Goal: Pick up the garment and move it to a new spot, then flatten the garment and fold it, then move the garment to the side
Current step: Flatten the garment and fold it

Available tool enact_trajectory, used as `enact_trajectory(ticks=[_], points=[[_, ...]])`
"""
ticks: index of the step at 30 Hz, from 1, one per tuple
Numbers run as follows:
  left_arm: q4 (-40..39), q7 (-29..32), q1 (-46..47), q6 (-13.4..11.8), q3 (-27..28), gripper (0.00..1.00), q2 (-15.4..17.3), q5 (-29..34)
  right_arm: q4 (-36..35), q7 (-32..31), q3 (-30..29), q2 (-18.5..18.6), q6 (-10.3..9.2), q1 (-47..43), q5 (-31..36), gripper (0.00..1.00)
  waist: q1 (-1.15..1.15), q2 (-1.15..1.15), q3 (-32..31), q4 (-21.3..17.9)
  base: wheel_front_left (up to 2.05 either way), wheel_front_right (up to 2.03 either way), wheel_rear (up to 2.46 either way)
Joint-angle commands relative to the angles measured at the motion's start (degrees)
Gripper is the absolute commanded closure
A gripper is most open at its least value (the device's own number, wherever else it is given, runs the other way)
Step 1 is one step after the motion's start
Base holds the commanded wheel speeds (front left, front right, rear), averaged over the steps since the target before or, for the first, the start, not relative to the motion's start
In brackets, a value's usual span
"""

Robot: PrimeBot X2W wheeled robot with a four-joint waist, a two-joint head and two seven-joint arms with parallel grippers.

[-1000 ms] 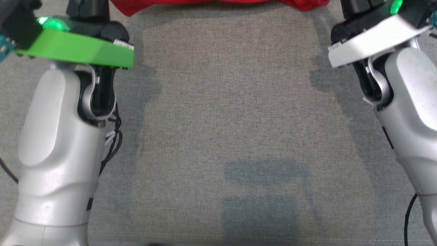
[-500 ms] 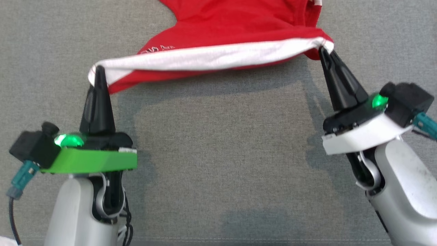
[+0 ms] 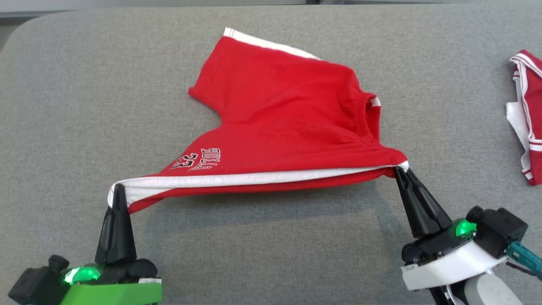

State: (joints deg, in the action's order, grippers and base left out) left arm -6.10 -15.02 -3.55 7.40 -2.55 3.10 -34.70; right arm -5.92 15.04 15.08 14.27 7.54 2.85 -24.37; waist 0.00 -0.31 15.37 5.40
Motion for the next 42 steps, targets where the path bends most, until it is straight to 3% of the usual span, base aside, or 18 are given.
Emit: enact_trajectory(ticks=[1,8,14,21,32,42], points=[[-1.1,-0.2,-1.6,0.1,0.8,1.0,0.0,0.5,-1.1,0.2,-0.5,0.1,-0.11,-1.8,0.4,1.0,0.0,0.31,-2.3,-1.3,0.0,0.0,0.0],[-7.0,-0.2,-6.1,0.0,1.9,1.0,-0.1,1.3,-6.0,0.2,0.3,1.4,-0.11,-7.5,0.7,1.0,0.0,0.31,-3.1,-3.0,0.0,0.0,0.0],[-5.8,-0.2,-3.8,0.0,1.0,1.0,-0.2,0.9,-4.3,0.2,1.7,0.5,-0.11,-6.1,-0.7,1.0,0.0,0.31,-2.6,-3.8,0.0,0.0,0.0],[1.9,-0.2,5.8,0.0,-1.4,1.0,1.6,0.7,2.5,0.2,1.2,-1.6,-0.11,-1.5,-1.7,1.0,0.0,0.31,-0.8,-3.8,0.0,0.0,0.0],[19.0,-0.2,30.1,0.0,-8.9,1.0,5.9,1.4,11.2,0.2,-1.2,-6.3,-0.1,8.9,0.2,1.0,0.0,0.31,7.3,-5.1,0.0,0.0,0.0],[32.2,-0.2,44.7,0.0,-11.5,1.0,6.0,3.0,16.3,0.2,-3.3,-9.9,-0.1,15.9,2.9,1.0,0.0,0.31,13.4,-7.2,0.0,0.0,0.0]])
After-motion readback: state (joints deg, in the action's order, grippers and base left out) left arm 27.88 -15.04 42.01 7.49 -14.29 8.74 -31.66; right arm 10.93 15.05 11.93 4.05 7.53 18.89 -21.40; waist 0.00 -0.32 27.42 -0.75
